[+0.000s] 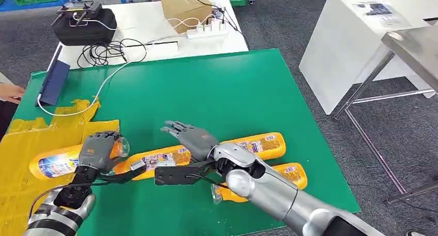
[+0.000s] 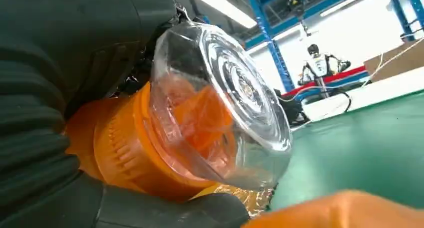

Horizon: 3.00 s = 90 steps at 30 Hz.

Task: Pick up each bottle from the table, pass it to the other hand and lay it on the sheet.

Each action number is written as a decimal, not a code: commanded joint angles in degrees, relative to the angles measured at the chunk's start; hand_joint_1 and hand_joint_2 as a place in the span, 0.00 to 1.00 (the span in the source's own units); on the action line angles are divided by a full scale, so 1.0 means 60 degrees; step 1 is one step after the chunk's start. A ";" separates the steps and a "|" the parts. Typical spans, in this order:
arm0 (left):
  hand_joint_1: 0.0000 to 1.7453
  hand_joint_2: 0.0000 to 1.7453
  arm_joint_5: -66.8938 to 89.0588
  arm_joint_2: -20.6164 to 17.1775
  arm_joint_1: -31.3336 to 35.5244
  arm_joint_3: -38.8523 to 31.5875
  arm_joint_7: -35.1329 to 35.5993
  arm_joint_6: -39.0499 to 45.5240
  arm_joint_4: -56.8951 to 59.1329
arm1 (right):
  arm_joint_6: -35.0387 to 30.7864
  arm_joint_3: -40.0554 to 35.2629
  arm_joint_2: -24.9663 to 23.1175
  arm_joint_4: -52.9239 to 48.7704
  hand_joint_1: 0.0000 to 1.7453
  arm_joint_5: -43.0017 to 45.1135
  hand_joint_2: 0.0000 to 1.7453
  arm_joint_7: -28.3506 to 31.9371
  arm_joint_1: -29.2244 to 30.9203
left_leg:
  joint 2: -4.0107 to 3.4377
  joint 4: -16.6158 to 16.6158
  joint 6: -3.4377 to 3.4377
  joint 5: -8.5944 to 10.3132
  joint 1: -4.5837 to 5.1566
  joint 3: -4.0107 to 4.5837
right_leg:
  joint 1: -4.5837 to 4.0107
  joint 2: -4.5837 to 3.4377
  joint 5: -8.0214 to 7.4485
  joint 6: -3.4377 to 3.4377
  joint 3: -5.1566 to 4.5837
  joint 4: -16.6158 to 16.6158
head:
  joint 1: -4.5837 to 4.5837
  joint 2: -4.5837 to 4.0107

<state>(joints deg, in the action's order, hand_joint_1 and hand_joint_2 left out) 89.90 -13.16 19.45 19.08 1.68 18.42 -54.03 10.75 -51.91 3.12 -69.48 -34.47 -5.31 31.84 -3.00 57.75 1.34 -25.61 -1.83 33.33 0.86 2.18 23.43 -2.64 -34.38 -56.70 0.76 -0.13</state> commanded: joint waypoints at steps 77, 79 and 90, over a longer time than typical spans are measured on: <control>0.00 1.00 -1.5257 0.2975 -0.1802 -0.4462 -0.3798 -0.5970 -0.6560 | -0.2365 0.3794 -0.2079 -0.0496 1.00 0.2370 1.00 0.2717 -0.2723 | 0.0060 -0.0004 -0.0022 0.0046 0.0005 0.0076 | 0.0000 0.0021 -0.0028 0.0018 -0.0067 0.0005 | 0.0008 0.0000; 0.00 1.00 -1.5369 0.2966 -0.1822 -0.4269 -0.3792 -0.6133 -0.6592 | -0.1982 0.3795 -0.2104 -0.0150 1.00 0.2720 1.00 0.2618 -0.2536 | 0.0090 -0.0007 -0.0034 0.0043 0.0001 0.0056 | -0.0003 0.0019 -0.0022 0.0029 -0.0045 0.0009 | 0.0007 0.0000; 0.00 1.00 -1.5335 0.2905 -0.1949 -0.3310 -0.3788 -0.6747 -0.6772 | -0.1178 0.2978 -0.2040 0.0771 1.00 0.2706 1.00 0.2147 -0.1918 | 0.0046 -0.0004 -0.0027 0.0041 0.0000 0.0067 | -0.0004 0.0000 -0.0031 0.0017 -0.0063 0.0010 | 0.0011 0.0000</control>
<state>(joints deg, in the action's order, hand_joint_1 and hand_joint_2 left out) -2.27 3.91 7.24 -4.00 -21.35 -21.64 -95.08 3.26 -31.17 -10.51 -69.29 -18.08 8.00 16.91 -2.88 57.75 1.32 -25.32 -1.83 33.87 0.82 2.31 23.21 -2.60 -34.90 -56.68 0.83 -0.13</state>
